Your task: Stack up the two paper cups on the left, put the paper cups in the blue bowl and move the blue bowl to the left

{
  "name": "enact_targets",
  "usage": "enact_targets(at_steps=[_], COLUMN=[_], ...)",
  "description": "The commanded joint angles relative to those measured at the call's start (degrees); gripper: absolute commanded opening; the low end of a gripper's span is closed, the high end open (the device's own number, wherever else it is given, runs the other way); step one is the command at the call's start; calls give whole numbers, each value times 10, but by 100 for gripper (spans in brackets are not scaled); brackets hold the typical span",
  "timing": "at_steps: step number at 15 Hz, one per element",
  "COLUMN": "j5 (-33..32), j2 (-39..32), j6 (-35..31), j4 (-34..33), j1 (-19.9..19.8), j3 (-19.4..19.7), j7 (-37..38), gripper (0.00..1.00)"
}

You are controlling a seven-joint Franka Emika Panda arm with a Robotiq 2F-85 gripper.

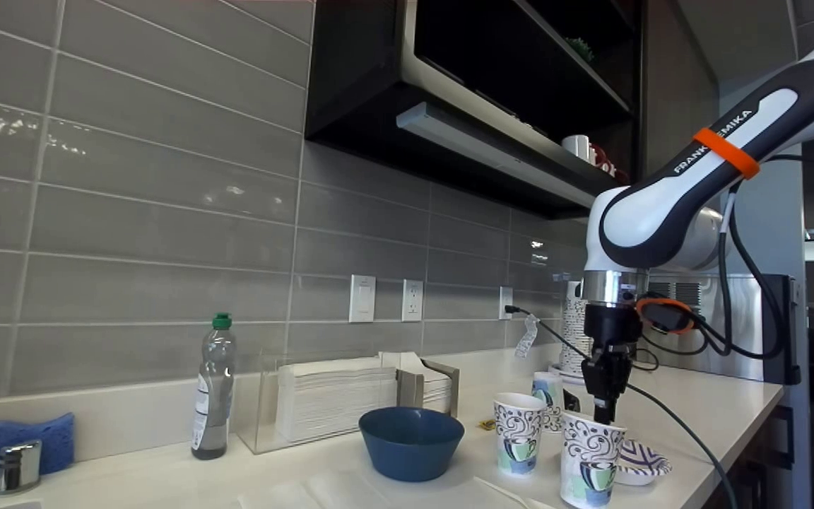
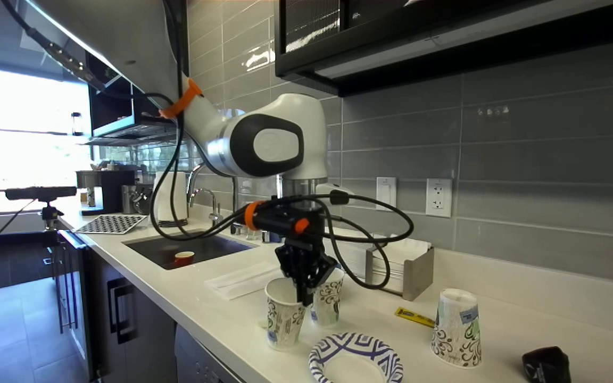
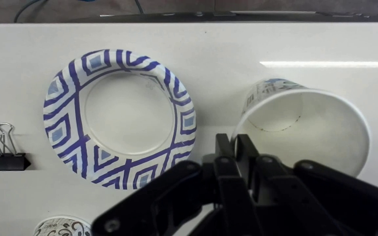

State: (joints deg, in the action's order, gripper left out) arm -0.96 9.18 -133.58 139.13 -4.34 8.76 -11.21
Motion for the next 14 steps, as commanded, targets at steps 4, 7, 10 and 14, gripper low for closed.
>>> enact_targets(at_steps=[4,7,10,14], j5=[36,44,32,20], j2=[-13,-11,-1,6], j6=[3,9,22,41], j4=[-8,-11,-16,-29], j1=[-3,-1,-2,1], j3=[5,4,-2,-14], j7=[-36,-42,-32,-20], gripper=[1,1,1,1])
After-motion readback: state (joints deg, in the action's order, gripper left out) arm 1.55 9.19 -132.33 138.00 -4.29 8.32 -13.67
